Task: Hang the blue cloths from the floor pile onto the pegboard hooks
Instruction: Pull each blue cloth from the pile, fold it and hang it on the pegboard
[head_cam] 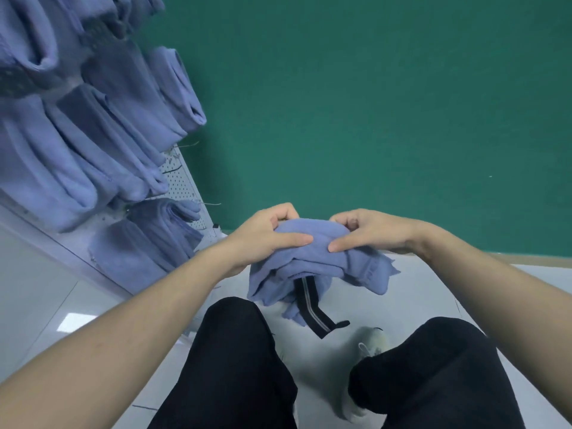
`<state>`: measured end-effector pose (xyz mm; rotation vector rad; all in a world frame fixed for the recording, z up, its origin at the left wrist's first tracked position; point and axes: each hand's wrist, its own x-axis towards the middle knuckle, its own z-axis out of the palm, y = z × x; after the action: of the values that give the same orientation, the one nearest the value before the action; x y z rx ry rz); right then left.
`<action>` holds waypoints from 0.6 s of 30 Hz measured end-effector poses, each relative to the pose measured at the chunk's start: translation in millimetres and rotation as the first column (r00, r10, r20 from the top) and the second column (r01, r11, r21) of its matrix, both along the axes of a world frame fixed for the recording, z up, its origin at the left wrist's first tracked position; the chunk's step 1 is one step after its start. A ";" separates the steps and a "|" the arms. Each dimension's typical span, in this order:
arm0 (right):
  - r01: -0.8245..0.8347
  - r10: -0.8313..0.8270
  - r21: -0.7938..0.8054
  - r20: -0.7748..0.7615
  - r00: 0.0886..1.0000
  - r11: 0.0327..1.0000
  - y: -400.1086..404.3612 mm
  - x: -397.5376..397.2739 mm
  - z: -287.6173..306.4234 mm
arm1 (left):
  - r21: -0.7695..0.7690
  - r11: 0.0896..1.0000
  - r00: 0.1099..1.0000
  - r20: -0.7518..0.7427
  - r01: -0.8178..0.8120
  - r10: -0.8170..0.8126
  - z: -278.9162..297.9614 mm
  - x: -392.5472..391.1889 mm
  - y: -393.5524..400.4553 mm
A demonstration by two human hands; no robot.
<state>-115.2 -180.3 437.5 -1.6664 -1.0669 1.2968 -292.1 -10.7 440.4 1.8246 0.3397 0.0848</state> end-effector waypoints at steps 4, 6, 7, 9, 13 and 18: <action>0.121 -0.071 0.130 -0.339 0.938 0.984 29.6 8.1 -5.3 | -0.116 0.976 0.981 0.041 -0.184 0.190 -14.7 -4.9 23.6; 0.140 -0.072 0.153 -0.384 0.921 0.978 49.4 8.3 -9.5 | -0.154 0.964 0.974 0.035 -0.216 0.224 -18.9 -9.1 35.9; 0.141 -0.072 0.162 -0.370 0.926 0.977 59.8 7.8 -12.1 | -0.185 0.959 0.975 0.012 -0.216 0.222 -21.4 -10.0 41.5; 0.135 -0.067 0.181 -0.338 0.939 0.974 81.3 5.6 -15.5 | -0.195 0.952 0.972 -0.056 -0.236 0.229 -26.1 -10.8 53.4; 0.077 -0.019 0.203 -0.276 0.961 0.976 126.2 6.6 -17.8 | -0.004 0.958 0.953 -0.100 -0.286 0.285 -32.6 -6.9 74.7; 0.041 -0.018 0.291 -0.080 0.997 0.956 187.2 19.3 -18.7 | -0.296 0.792 0.826 0.016 -0.534 0.563 -26.9 9.1 98.4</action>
<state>-95.9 6.9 418.8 -1.3952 -1.1231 1.1135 -283.0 87.8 413.5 1.3840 0.7675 0.5144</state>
